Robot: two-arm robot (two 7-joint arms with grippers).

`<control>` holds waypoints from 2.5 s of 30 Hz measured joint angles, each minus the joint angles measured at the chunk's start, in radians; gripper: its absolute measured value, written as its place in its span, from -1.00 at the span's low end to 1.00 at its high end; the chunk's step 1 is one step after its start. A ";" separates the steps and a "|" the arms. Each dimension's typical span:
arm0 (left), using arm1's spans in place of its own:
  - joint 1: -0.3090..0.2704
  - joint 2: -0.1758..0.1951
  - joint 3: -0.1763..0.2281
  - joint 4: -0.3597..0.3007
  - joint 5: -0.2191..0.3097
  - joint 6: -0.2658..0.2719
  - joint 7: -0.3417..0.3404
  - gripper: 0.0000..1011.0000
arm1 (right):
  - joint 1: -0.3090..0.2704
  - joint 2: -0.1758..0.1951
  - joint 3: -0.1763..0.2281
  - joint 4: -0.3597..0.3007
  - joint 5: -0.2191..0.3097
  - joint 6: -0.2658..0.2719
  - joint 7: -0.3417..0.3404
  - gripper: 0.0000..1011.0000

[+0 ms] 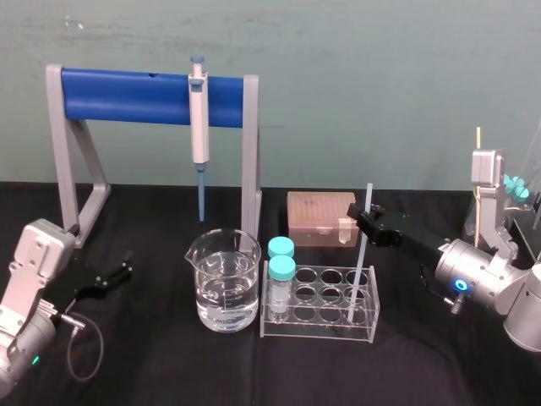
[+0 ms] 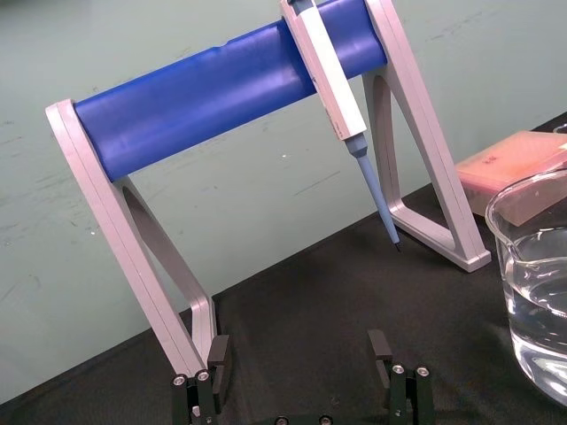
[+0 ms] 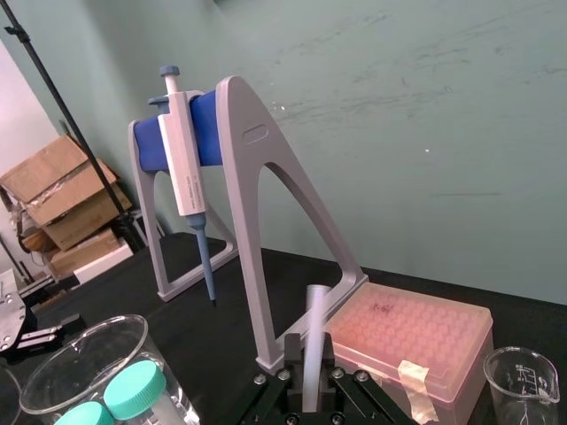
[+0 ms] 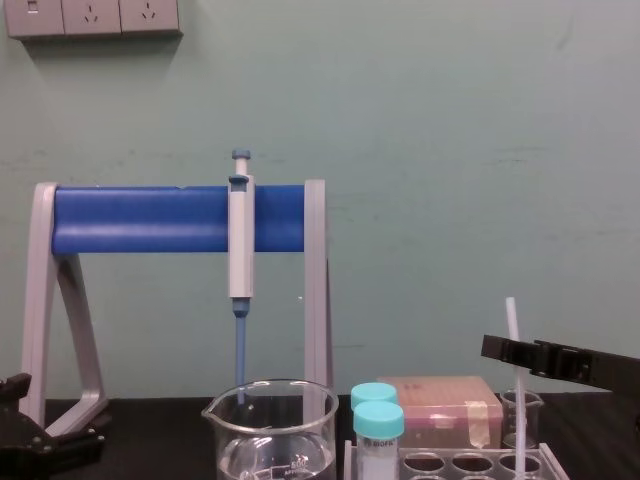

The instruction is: Pick up the stirring rod with one hand, then place it down.

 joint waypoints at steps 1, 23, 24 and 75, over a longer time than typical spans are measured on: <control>0.000 0.000 0.000 0.000 0.000 0.000 0.000 0.98 | 0.000 0.000 0.000 0.000 0.000 0.000 0.000 -0.81; 0.000 0.000 0.000 0.000 0.000 0.000 0.000 0.98 | -0.013 0.007 0.000 -0.035 -0.010 -0.008 -0.023 -0.85; 0.000 0.000 0.000 0.000 0.000 0.000 0.000 0.98 | -0.016 0.009 0.000 -0.042 -0.011 -0.009 -0.027 -0.85; 0.000 0.000 0.000 0.000 0.000 0.000 0.000 0.98 | -0.118 0.068 0.003 -0.398 -0.328 -0.218 -0.274 -0.85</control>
